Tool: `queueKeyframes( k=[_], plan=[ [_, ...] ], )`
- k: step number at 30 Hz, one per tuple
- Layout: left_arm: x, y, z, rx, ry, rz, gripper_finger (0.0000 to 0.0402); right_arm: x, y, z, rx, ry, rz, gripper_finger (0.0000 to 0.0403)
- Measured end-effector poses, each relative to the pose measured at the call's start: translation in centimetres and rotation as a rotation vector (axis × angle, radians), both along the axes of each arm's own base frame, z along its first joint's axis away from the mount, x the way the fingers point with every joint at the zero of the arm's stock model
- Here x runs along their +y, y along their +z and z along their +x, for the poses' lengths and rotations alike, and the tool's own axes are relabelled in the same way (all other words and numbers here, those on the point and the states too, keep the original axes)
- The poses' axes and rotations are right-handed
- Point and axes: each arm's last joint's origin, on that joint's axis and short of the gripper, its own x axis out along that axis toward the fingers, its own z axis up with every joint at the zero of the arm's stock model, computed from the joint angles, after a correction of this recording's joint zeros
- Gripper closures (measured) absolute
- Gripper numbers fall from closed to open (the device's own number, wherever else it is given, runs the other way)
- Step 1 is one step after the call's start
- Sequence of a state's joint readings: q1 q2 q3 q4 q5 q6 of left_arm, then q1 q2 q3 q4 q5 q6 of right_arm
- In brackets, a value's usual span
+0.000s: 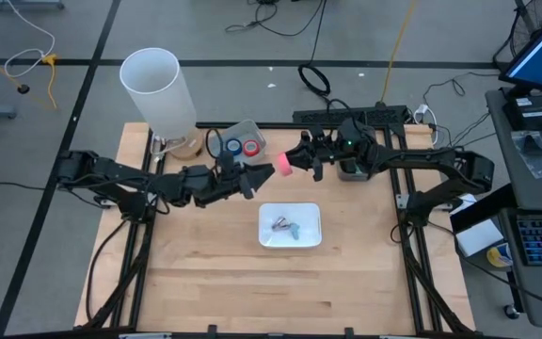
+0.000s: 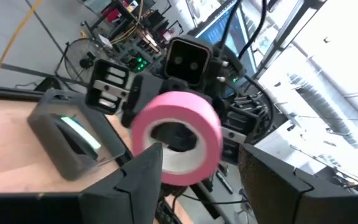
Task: Pick and place Stapler, Stapler remover, tape
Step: Put the pink tape into the gray bin
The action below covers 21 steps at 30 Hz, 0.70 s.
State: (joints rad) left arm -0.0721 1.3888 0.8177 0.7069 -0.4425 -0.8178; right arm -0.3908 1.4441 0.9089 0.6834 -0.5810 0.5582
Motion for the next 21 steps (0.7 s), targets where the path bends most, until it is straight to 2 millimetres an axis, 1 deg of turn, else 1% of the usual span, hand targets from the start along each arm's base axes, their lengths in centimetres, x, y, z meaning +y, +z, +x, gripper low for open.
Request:
queueKeyframes(
  k=[5,7,9,12,14,19,21],
  plan=[
    [0.0,0.7,0.5,0.008,0.004,0.026,0.0192,0.0,-0.3,0.2,0.003,-0.007,-0.002,0.0370],
    [0.1,0.9,1.1,0.019,0.008,0.024,0.0192,0.0,-0.4,0.3,0.006,-0.006,0.001,0.0370],
    [0.1,0.7,1.3,0.042,0.002,0.025,0.0192,0.1,-0.4,0.3,0.004,-0.008,-0.002,0.0370],
    [0.3,0.8,2.4,0.043,-0.031,0.033,0.0192,0.2,-0.8,0.7,0.014,-0.019,-0.006,0.0370],
    [0.5,0.8,2.6,0.043,-0.058,0.029,0.0192,0.3,-0.8,0.7,0.013,-0.017,-0.008,0.0370],
    [1.0,0.2,3.1,0.061,-0.089,-0.016,0.0192,0.5,-0.9,0.8,0.024,-0.009,-0.014,0.0370],
    [1.1,0.3,3.1,0.043,-0.115,-0.043,0.0198,0.5,-0.9,0.8,0.028,-0.010,-0.013,0.0370]
  ],
)
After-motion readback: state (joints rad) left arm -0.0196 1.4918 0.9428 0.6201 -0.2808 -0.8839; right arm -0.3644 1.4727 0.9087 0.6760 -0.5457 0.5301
